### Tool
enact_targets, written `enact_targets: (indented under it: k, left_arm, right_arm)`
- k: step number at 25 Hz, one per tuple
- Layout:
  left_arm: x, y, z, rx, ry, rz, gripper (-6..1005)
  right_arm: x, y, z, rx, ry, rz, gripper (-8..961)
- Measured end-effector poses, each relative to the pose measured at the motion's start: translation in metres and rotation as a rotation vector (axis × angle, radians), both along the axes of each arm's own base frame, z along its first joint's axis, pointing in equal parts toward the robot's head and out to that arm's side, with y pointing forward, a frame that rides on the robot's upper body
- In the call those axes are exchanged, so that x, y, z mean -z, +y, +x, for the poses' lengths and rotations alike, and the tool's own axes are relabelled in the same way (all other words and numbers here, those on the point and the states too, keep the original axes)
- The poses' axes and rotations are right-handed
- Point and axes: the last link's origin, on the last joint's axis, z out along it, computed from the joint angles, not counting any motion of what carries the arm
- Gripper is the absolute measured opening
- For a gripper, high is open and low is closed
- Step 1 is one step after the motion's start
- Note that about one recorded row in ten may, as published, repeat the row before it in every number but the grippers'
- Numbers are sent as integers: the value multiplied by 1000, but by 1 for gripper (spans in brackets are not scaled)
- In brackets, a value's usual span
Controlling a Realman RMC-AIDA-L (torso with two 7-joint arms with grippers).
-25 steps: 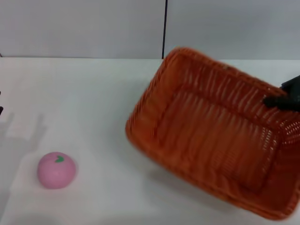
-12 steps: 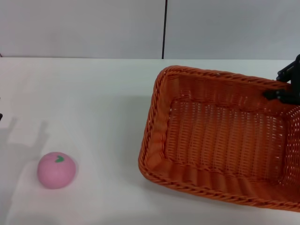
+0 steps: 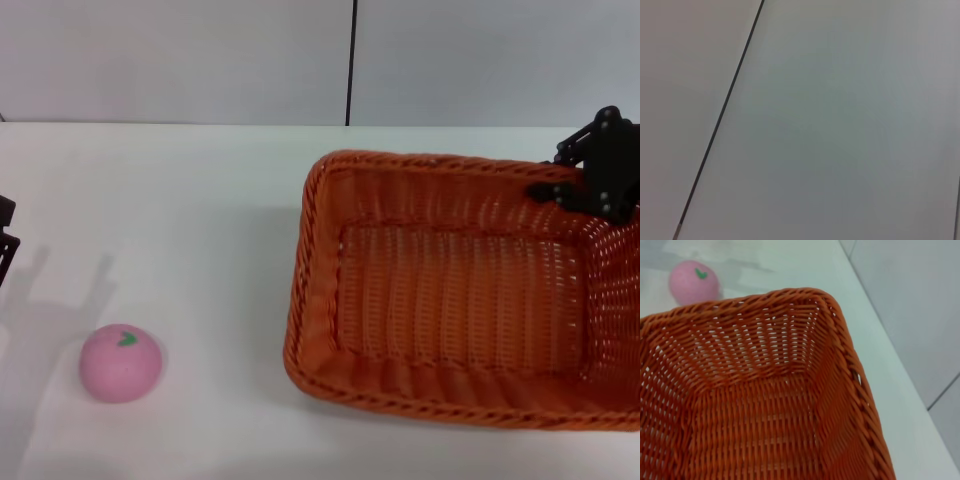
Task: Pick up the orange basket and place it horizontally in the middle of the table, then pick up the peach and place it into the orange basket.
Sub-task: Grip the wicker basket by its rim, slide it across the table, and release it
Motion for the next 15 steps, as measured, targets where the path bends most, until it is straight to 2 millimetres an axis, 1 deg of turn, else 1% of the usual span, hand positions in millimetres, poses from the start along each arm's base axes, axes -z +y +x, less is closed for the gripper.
enact_targets:
  k: [8,15]
  left_arm:
    - [-2,1,-2,-4,6,2,816]
    - [-3,3,-2,-1,12,2,815]
  right_arm:
    - [0,8,1,-9,-14,57,151]
    - [8,15,-2,-29,-4,84,220]
